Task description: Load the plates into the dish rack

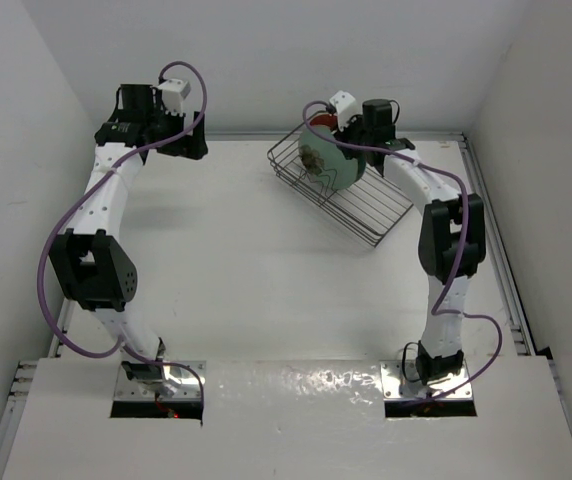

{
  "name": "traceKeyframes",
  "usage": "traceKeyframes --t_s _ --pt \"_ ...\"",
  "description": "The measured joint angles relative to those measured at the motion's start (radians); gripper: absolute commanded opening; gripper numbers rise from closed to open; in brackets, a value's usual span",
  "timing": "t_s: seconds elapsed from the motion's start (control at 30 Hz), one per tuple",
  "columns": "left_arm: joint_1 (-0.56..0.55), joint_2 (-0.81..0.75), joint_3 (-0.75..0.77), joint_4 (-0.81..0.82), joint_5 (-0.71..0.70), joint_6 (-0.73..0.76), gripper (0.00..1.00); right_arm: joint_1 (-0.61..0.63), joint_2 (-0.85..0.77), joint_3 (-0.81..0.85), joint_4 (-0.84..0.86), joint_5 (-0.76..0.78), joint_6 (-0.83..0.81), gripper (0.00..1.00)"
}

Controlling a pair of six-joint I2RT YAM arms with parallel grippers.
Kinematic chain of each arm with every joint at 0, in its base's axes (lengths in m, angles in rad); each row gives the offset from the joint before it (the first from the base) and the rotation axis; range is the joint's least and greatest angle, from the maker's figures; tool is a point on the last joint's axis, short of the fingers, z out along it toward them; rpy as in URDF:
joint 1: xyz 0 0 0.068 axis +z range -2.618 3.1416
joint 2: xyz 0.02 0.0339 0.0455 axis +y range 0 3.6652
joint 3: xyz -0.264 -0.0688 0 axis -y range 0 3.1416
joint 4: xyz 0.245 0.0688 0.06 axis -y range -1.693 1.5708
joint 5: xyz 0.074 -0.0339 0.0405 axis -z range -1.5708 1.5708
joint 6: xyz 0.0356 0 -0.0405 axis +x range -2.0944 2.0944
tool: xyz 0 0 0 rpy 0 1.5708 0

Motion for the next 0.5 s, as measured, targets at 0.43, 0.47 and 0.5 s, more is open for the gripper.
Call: traceKeyframes --t_s 0.43,0.47,0.5 --pt "0.0 0.0 0.0 0.005 -0.01 0.004 1.0 0.013 -0.09 -0.005 0.032 -0.005 0.014 0.86" --pt "0.002 0.0 0.0 0.006 -0.013 0.004 1.0 0.013 -0.115 -0.009 0.036 0.0 0.02 0.95" --pt "0.008 0.0 0.0 0.007 -0.018 0.004 1.0 0.013 -0.145 -0.015 0.042 0.005 0.029 0.98"
